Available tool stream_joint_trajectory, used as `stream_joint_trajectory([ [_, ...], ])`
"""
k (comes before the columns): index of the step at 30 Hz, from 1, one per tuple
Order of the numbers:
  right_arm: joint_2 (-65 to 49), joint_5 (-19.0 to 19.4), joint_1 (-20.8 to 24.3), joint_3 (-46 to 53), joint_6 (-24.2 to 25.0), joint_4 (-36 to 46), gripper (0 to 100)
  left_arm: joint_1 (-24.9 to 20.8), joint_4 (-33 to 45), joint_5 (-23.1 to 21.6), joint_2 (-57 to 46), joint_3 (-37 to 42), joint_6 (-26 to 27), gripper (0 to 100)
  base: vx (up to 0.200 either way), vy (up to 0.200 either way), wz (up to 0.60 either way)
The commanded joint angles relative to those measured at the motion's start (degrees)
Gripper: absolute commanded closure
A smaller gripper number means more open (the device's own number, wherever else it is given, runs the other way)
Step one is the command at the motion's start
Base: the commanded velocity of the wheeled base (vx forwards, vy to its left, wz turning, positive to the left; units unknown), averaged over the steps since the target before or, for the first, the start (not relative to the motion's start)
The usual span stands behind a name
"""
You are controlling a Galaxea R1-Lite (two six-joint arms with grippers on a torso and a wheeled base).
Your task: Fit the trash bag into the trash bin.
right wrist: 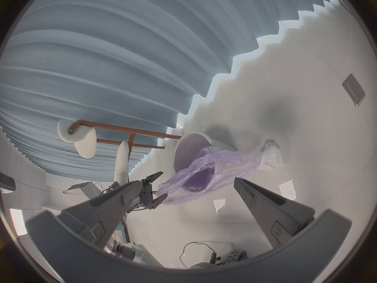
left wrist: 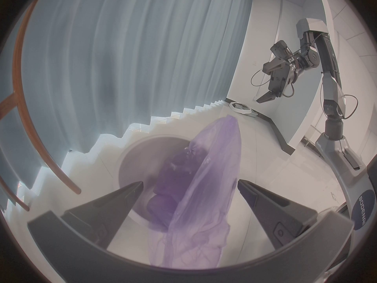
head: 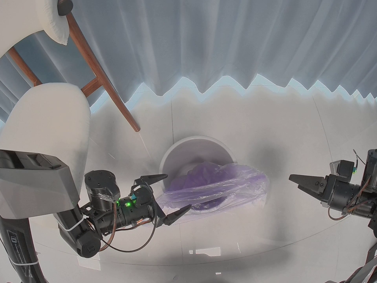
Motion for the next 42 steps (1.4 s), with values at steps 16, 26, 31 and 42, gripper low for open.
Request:
stream_joint_trajectory([
  [16, 2.1, 0.1, -1.9, -0.3, 0.0, -2.2, 0, 1.7, -0.8, 0.9, 3.3, -9.5, -16.5, 100, 0.0, 0.0, 0.0],
  [26, 4.3, 10.9, -9.8, -2.0, -2.6, -4.4, 0, 1.0, -0.4, 6.1, 2.9, -16.2, -42.7, 100, 0.0, 0.0, 0.0],
  [31, 11.1, 14.3, -11.2, -2.3, -10.7, -9.4, 0, 4.0, -1.3, 6.8, 2.7, -16.1, -43.2, 100, 0.0, 0.0, 0.0],
  [42, 19.0, 14.3, -7.6, -3.2, -14.0, -9.0, 0, 4.5, -2.4, 8.1, 3.9, -13.9, -37.6, 100, 0.109, 0.0, 0.0],
])
